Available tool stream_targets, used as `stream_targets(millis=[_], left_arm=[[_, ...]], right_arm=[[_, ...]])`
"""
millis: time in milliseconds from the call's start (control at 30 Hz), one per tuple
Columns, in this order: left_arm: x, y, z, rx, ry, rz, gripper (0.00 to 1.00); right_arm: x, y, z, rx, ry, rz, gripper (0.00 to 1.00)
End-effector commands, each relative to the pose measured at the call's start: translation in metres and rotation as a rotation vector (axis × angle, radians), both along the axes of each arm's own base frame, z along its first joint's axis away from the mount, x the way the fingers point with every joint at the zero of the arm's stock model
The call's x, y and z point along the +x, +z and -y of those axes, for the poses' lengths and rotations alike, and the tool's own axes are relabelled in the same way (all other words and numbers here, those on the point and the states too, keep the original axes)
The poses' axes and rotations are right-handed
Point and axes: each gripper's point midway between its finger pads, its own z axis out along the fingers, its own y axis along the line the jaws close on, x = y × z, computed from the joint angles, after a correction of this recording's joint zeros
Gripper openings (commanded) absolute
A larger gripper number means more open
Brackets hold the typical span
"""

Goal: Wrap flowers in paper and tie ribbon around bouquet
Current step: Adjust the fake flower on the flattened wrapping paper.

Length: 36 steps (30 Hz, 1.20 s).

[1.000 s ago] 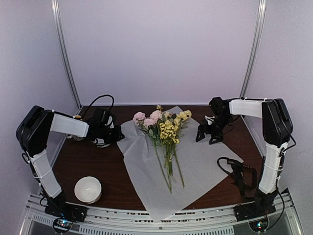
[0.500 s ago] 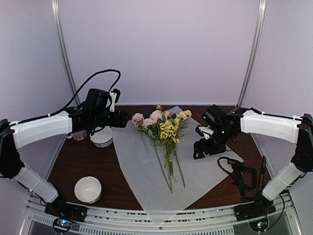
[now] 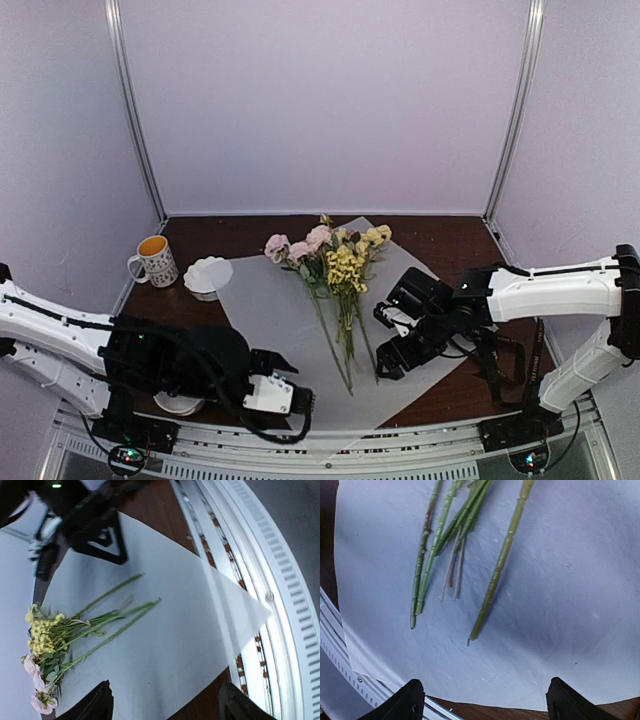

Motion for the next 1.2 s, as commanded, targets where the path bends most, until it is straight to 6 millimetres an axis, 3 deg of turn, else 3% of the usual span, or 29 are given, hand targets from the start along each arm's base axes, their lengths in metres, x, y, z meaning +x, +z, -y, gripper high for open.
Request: stream_targets(millis=[0, 200, 300, 367, 500, 633, 733, 900, 1000, 1167], left_arm=[[-0.005, -0.051, -0.011, 0.257, -0.146, 0.224, 0.77], [-0.018, -0.09, 0.019, 0.255, -0.251, 0.362, 0.73], [-0.025, -0.115, 0.017, 0.339, -0.322, 0.35, 0.72], [-0.025, -0.121, 0.015, 0.361, -0.345, 0.367, 0.73], [-0.021, -0.122, 0.027, 0.321, -0.33, 0.405, 0.71], [-0.016, -0.124, 0.039, 0.276, -0.283, 0.418, 0.62], [-0.006, -0.115, 0.048, 0.215, -0.223, 0.448, 0.51], [0.005, -0.107, 0.05, 0.198, -0.163, 0.417, 0.25], [0.014, -0.103, 0.05, 0.189, -0.126, 0.418, 0.0], [0.022, -0.089, 0.051, 0.153, -0.078, 0.393, 0.0]], right_arm=[[-0.004, 0.003, -0.021, 0.061, 0.023, 0.044, 0.86], [-0.013, -0.009, -0.038, 0.15, 0.025, 0.014, 0.86], [-0.017, -0.014, -0.044, 0.187, 0.023, -0.01, 0.86], [-0.018, -0.016, -0.045, 0.2, 0.02, -0.016, 0.86], [-0.018, -0.019, -0.045, 0.203, 0.017, -0.016, 0.86], [-0.018, -0.02, -0.046, 0.201, 0.017, -0.02, 0.86], [-0.018, -0.021, -0.046, 0.197, 0.023, -0.022, 0.86], [-0.019, -0.028, -0.047, 0.184, 0.031, -0.035, 0.86], [-0.02, -0.031, -0.05, 0.185, 0.033, -0.047, 0.86], [-0.009, -0.018, -0.052, 0.178, 0.015, -0.009, 0.86]])
